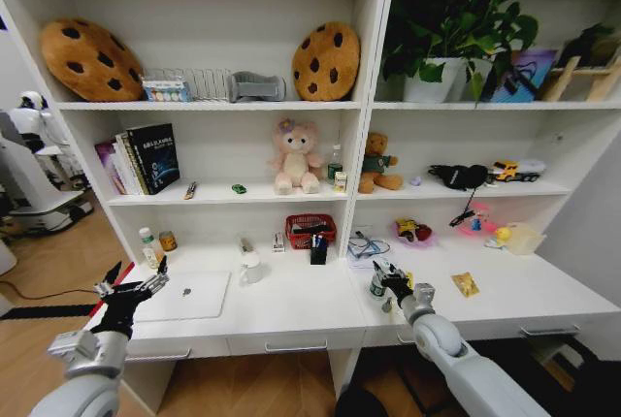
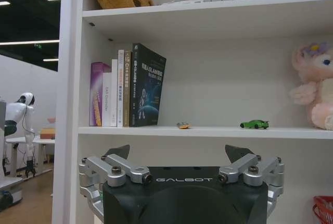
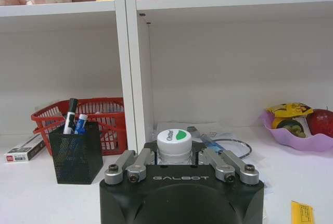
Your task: Organize the objects on the table.
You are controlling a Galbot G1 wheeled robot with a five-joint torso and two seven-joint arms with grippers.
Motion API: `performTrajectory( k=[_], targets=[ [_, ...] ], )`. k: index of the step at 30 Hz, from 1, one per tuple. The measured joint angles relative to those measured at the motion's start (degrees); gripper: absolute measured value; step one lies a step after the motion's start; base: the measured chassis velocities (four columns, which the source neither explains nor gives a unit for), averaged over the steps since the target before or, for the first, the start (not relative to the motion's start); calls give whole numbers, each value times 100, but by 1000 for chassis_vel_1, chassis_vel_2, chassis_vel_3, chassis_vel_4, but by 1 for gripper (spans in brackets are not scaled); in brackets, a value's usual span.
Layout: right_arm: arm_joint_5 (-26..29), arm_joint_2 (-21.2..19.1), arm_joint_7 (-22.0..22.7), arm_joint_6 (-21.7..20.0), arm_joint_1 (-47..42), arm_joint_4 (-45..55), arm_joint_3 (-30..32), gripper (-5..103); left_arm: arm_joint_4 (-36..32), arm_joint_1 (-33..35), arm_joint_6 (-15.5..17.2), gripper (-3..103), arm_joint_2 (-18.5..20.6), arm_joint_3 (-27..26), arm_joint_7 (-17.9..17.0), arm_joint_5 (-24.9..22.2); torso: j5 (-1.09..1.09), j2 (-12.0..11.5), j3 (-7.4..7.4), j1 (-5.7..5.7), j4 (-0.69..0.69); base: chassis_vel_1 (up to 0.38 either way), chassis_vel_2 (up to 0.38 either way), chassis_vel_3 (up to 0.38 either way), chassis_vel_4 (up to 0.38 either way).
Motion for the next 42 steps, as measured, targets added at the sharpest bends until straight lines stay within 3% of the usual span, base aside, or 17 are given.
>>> performTrajectory(
  k=[13,21,24,26,29,42],
  targets=[
    [-45,-74,270,121,-366,878,399,30,49,-16,-2,100,-7,4,-3,8,0,0,0,0,1,0,0,0,0],
    [-121,-48,438,138,-1702,2351,1158,30,65,-31,-3,100,13,11,-5,23,-2,0,0,0,-1,0,0,0,0],
    [-359,27,413,198,-2333,2841,1417,30,66,-56,-2,100,16,30,-3,33,-1,1,-1,-1,0,0,0,0,0],
    [-824,186,285,439,-3091,3118,1592,30,43,-55,-2,100,-1,48,-2,54,-1,1,-1,-1,-5,0,0,0,0],
    [-1148,332,263,650,-3507,3163,1591,30,11,5,-9,100,-55,39,2,101,0,1,-1,-1,-2,0,0,0,0],
    [-2261,832,407,1283,-4366,2508,1164,30,-32,100,-47,100,-129,-36,3,153,1,1,-1,-1,0,0,0,0,0]
  ],
)
